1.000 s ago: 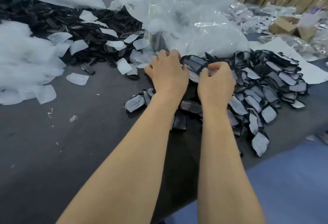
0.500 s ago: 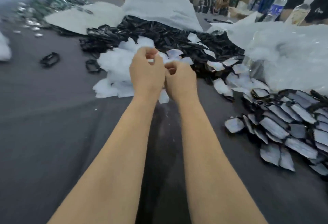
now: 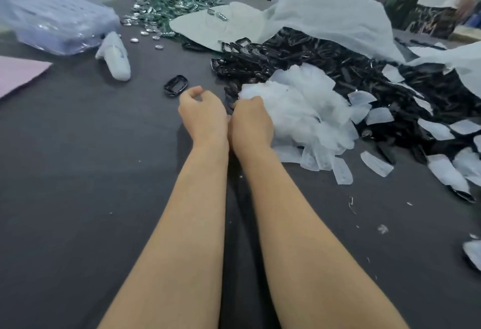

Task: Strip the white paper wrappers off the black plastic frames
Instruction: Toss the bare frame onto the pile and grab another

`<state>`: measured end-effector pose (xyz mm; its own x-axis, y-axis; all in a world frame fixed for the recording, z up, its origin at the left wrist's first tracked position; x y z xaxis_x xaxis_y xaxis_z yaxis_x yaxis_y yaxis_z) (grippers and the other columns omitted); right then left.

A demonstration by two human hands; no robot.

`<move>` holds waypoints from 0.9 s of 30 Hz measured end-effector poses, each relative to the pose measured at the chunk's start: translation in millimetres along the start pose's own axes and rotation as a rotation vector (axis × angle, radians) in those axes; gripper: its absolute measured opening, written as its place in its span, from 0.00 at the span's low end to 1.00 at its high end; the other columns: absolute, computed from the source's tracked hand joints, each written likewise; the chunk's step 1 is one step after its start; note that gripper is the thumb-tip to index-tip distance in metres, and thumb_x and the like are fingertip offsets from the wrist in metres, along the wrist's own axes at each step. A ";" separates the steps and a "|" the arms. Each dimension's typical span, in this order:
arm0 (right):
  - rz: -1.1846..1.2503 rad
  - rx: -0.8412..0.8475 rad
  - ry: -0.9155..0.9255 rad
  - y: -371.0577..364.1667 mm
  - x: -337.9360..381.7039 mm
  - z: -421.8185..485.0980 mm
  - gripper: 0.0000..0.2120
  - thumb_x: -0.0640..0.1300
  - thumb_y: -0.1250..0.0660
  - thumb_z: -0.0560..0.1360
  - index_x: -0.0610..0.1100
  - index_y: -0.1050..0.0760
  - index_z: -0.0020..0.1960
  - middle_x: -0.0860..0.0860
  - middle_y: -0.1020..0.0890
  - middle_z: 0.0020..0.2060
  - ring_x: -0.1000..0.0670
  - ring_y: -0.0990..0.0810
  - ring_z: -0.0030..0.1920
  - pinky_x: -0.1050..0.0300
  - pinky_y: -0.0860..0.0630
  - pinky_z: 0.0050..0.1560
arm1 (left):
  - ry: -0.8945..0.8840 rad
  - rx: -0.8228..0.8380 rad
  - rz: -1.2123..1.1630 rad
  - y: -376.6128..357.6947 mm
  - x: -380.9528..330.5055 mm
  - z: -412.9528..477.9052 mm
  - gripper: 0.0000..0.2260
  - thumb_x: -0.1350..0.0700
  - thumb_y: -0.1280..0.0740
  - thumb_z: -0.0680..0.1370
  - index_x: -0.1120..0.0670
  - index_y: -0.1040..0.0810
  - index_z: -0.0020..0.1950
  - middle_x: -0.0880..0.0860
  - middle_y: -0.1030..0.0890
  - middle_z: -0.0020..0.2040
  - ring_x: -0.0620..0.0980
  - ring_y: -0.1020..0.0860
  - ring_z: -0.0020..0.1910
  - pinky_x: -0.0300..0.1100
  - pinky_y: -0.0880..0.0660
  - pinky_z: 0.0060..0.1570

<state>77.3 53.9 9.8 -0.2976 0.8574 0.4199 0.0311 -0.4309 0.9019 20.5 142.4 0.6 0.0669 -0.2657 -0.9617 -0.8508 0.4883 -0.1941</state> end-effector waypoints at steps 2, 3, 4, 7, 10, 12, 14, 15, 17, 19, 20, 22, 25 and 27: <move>0.023 -0.022 -0.033 0.2 -0.5 0.1 0.11 0.39 0.43 0.80 0.42 0.25 0.58 0.45 0.29 0.57 0.47 0.34 0.40 0.54 0.35 0.41 | 0.014 -0.021 -0.029 1.1 1.4 0.7 0.08 0.64 0.45 0.78 0.54 0.30 0.53 0.60 0.27 0.65 0.45 0.28 0.35 0.27 0.32 0.24; 0.028 -0.030 -0.034 0.8 0.4 -0.5 0.12 0.40 0.44 0.80 0.43 0.25 0.59 0.45 0.29 0.57 0.47 0.33 0.40 0.54 0.35 0.41 | 0.012 -0.025 -0.034 1.2 1.8 1.5 0.08 0.63 0.44 0.78 0.53 0.30 0.52 0.60 0.27 0.65 0.48 0.26 0.40 0.30 0.29 0.30; 0.020 -0.035 -0.024 1.6 1.8 -1.3 0.12 0.40 0.45 0.80 0.43 0.25 0.59 0.45 0.29 0.56 0.47 0.32 0.40 0.54 0.35 0.41 | 0.014 -0.023 -0.036 0.5 2.4 1.8 0.07 0.63 0.44 0.78 0.53 0.31 0.52 0.60 0.27 0.65 0.51 0.25 0.44 0.34 0.27 0.36; 0.009 -0.032 0.053 4.3 7.2 -6.6 0.11 0.41 0.45 0.80 0.43 0.27 0.59 0.45 0.27 0.55 0.43 0.26 0.45 0.53 0.33 0.42 | 0.063 0.006 -0.066 -1.6 5.0 -0.5 0.07 0.61 0.42 0.78 0.53 0.30 0.53 0.60 0.27 0.66 0.48 0.29 0.45 0.42 0.25 0.42; 0.249 -0.057 0.152 16.8 15.2 -17.9 0.09 0.42 0.44 0.81 0.41 0.28 0.56 0.44 0.21 0.49 0.42 0.24 0.49 0.48 0.27 0.48 | 0.121 0.051 -0.165 -3.9 3.4 -4.4 0.05 0.59 0.40 0.78 0.54 0.31 0.53 0.54 0.24 0.50 0.48 0.29 0.40 0.43 0.24 0.41; 0.468 -0.115 0.196 36.4 17.7 -28.1 0.07 0.41 0.43 0.81 0.40 0.28 0.52 0.45 0.20 0.43 0.43 0.23 0.46 0.45 0.27 0.49 | 0.089 0.075 -0.239 -8.0 -8.4 -11.1 0.03 0.58 0.40 0.79 0.55 0.33 0.51 0.49 0.31 0.38 0.46 0.32 0.32 0.37 0.32 0.29; 0.560 -0.191 0.234 60.8 11.1 -37.5 0.06 0.39 0.42 0.80 0.39 0.27 0.50 0.47 0.21 0.40 0.44 0.22 0.45 0.47 0.26 0.48 | 0.015 0.099 -0.264 -15.6 -23.9 -21.1 0.04 0.56 0.40 0.80 0.56 0.32 0.49 0.50 0.29 0.40 0.46 0.31 0.33 0.37 0.32 0.29; 0.574 -0.223 0.257 73.9 4.6 -41.5 0.06 0.38 0.42 0.80 0.38 0.27 0.50 0.48 0.22 0.39 0.45 0.21 0.45 0.48 0.26 0.48 | -0.017 0.122 -0.262 -21.7 -30.9 -27.2 0.05 0.54 0.40 0.81 0.55 0.31 0.48 0.51 0.27 0.42 0.47 0.29 0.35 0.38 0.30 0.32; 0.572 -0.250 0.294 98.3 -16.3 -48.8 0.05 0.36 0.42 0.80 0.39 0.27 0.49 0.53 0.23 0.38 0.49 0.18 0.44 0.50 0.23 0.49 | -0.042 0.196 -0.197 -39.7 -37.0 -42.1 0.09 0.48 0.40 0.81 0.54 0.30 0.50 0.53 0.23 0.47 0.48 0.25 0.38 0.41 0.26 0.39; 0.528 -0.244 0.313 117.1 -43.5 -57.4 0.06 0.36 0.42 0.80 0.42 0.29 0.47 0.57 0.24 0.37 0.55 0.18 0.41 0.54 0.22 0.48 | -0.037 0.306 -0.081 -60.0 -32.5 -59.8 0.15 0.45 0.41 0.81 0.57 0.28 0.54 0.54 0.22 0.48 0.49 0.23 0.39 0.42 0.22 0.42; 0.491 -0.246 0.315 124.8 -58.4 -63.0 0.06 0.36 0.42 0.80 0.43 0.29 0.47 0.57 0.24 0.36 0.58 0.19 0.40 0.57 0.23 0.46 | -0.037 0.378 -0.031 -71.9 -27.0 -70.3 0.16 0.45 0.41 0.81 0.58 0.27 0.51 0.55 0.21 0.45 0.49 0.22 0.37 0.41 0.21 0.42; 0.404 -0.276 0.278 137.0 -92.0 -74.8 0.05 0.36 0.41 0.80 0.41 0.27 0.48 0.55 0.22 0.35 0.60 0.21 0.38 0.64 0.26 0.43 | -0.060 0.496 0.152 -92.3 -13.2 -94.3 0.16 0.51 0.42 0.82 0.58 0.26 0.39 0.55 0.20 0.35 0.45 0.21 0.29 0.36 0.21 0.34; 0.354 -0.329 0.124 146.8 -145.2 -87.9 0.05 0.38 0.39 0.79 0.41 0.24 0.49 0.52 0.20 0.39 0.55 0.21 0.41 0.68 0.29 0.42 | -0.066 0.611 0.334 -116.1 16.7 -124.5 0.16 0.54 0.44 0.81 0.60 0.24 0.38 0.60 0.17 0.39 0.53 0.17 0.36 0.46 0.19 0.42; 0.371 -0.326 0.011 145.6 -173.5 -90.2 0.05 0.41 0.37 0.79 0.42 0.22 0.49 0.53 0.20 0.39 0.54 0.21 0.43 0.67 0.29 0.45 | -0.026 0.657 0.359 -126.7 36.4 -139.4 0.15 0.56 0.44 0.80 0.60 0.25 0.38 0.63 0.17 0.42 0.57 0.19 0.39 0.52 0.21 0.50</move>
<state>47.4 -183.0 59.1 -0.3335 0.6270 0.7040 -0.1629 -0.7739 0.6120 58.1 -44.9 17.2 -0.1372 0.0193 -0.9904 -0.3364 0.9395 0.0650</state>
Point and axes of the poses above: each hand's wrist, its own z-axis towards the middle knuckle, its own y-axis out of the back of the hand, x = y × z, the point moved 7 cm from there along z, towards the middle knuckle
